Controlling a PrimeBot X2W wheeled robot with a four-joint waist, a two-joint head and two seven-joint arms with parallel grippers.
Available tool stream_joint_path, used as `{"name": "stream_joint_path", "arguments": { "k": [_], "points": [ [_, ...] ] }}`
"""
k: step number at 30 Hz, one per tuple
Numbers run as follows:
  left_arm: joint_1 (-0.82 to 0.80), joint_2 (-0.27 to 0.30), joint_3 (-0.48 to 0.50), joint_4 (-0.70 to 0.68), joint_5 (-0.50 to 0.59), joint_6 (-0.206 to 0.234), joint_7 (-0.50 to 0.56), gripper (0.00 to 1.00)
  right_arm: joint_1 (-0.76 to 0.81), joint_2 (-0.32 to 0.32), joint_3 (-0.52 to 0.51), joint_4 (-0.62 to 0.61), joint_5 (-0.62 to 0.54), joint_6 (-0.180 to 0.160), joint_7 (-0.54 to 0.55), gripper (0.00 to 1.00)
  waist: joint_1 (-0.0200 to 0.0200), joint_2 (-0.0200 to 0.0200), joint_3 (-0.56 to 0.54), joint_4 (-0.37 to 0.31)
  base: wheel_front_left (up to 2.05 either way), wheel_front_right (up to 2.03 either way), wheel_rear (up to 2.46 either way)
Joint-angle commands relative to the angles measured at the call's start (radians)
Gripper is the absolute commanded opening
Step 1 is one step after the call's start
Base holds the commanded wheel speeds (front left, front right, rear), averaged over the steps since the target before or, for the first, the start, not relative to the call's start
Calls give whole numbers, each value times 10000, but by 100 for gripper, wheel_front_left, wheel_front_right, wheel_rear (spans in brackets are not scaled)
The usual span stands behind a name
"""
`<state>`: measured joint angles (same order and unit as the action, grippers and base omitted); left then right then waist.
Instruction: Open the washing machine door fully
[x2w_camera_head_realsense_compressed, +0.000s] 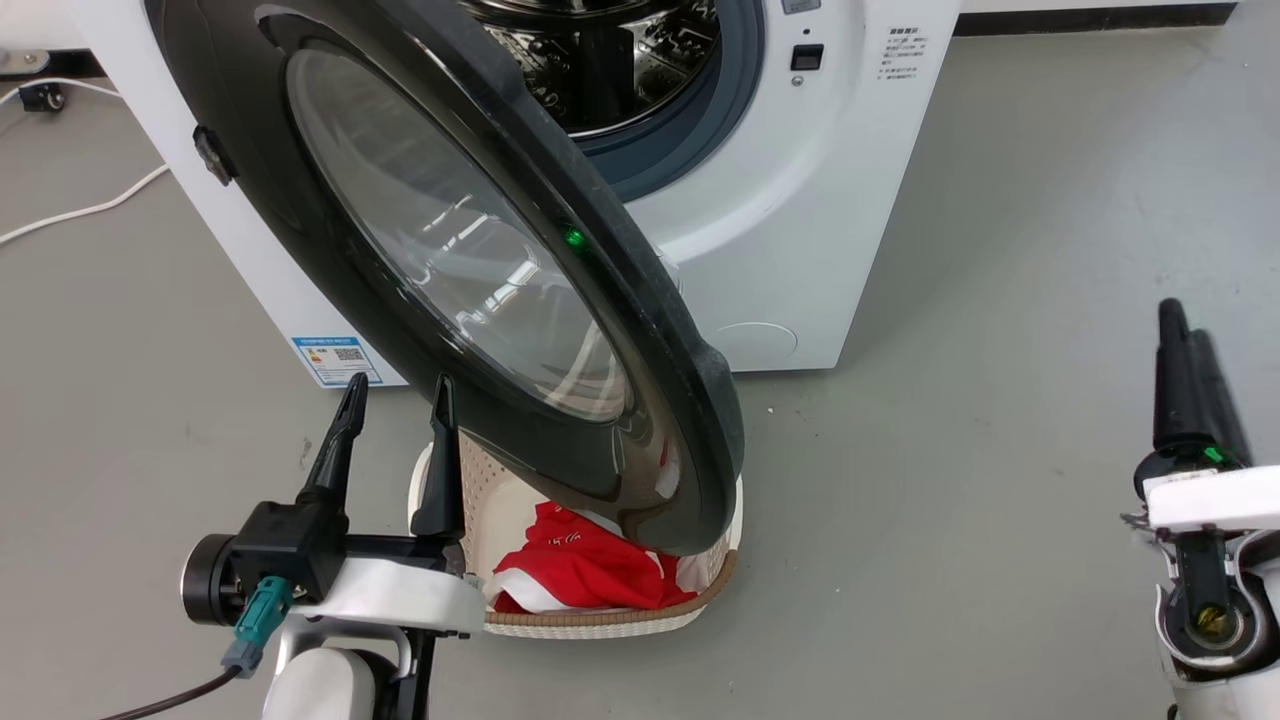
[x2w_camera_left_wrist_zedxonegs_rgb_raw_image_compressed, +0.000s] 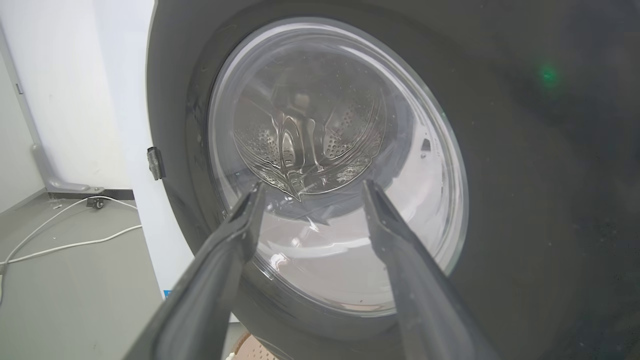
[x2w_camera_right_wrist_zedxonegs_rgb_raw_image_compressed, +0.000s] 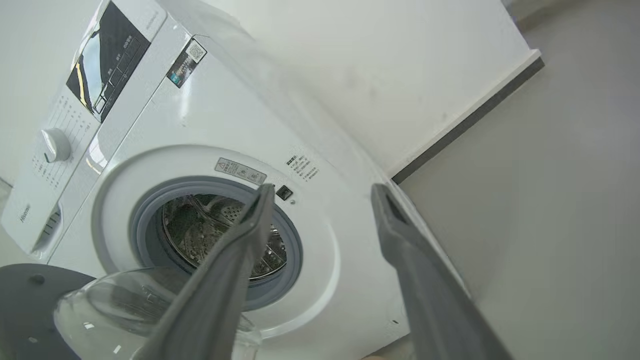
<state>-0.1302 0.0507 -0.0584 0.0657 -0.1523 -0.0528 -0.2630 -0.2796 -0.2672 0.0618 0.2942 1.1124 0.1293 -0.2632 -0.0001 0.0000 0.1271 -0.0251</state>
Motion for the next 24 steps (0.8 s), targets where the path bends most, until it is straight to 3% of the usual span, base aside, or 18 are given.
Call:
{"name": "stream_joint_path", "arguments": {
  "k": [1,8,13,24],
  "points": [
    [81,-9,25,-24,55,22,-26,100,212,230,-288,-200,-730,23,-13,100,1,0,-16,-8,0,0,0],
    [157,-5,123,45,100,15,-26,100,1238,1540,-1515,-2060,-6645,13,-15,100,1,0,-143,-23,0,0,0],
    [200,-7,170,91,196,-21,-26,100,2124,1935,-1144,-2936,-9214,13,-16,100,1,0,-233,-20,0,0,0],
    [377,-7,243,191,451,-132,-26,100,3041,2180,-608,-2930,-10321,11,189,100,1,0,-475,-69,0,0,0]
  ]
}}
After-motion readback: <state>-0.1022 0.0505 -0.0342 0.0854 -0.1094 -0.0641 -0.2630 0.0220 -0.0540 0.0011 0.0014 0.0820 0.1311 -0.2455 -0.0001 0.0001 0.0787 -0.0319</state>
